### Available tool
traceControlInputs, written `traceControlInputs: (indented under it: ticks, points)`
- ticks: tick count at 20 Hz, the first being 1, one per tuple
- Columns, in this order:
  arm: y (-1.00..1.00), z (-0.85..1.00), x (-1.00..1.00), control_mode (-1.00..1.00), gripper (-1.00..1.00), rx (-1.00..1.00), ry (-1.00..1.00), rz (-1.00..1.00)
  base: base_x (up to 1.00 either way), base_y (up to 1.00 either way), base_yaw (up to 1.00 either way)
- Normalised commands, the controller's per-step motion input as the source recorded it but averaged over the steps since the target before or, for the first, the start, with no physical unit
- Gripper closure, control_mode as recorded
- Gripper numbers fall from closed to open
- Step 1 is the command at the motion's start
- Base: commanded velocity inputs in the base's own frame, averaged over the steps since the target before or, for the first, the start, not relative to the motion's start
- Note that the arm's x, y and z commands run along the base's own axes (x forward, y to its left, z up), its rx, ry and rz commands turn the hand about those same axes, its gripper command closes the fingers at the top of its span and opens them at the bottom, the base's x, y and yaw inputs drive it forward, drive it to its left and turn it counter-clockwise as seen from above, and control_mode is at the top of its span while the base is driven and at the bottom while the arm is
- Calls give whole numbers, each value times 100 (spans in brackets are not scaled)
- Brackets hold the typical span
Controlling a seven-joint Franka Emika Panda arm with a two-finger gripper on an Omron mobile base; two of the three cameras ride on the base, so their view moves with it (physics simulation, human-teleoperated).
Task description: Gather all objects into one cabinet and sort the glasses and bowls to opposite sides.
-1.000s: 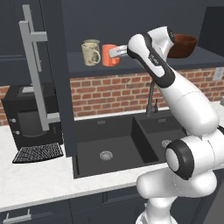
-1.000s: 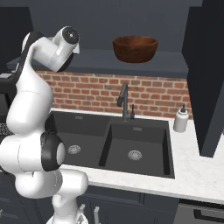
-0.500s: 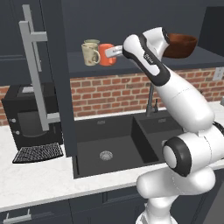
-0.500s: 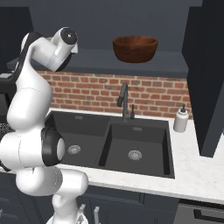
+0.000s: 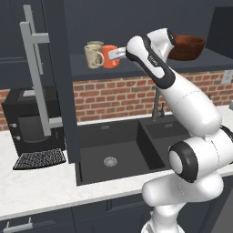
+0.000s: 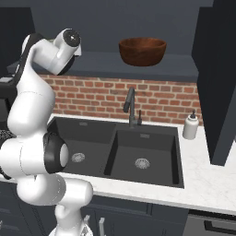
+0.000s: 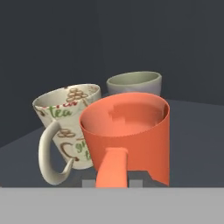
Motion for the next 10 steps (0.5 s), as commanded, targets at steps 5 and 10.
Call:
traceControlInputs:
  ticks: [5, 10]
  points:
    - [0, 0, 0, -100, 100, 0, 0, 0, 0, 0, 0]
    - [0, 0, 0, -100, -100, 0, 0, 0, 0, 0, 0]
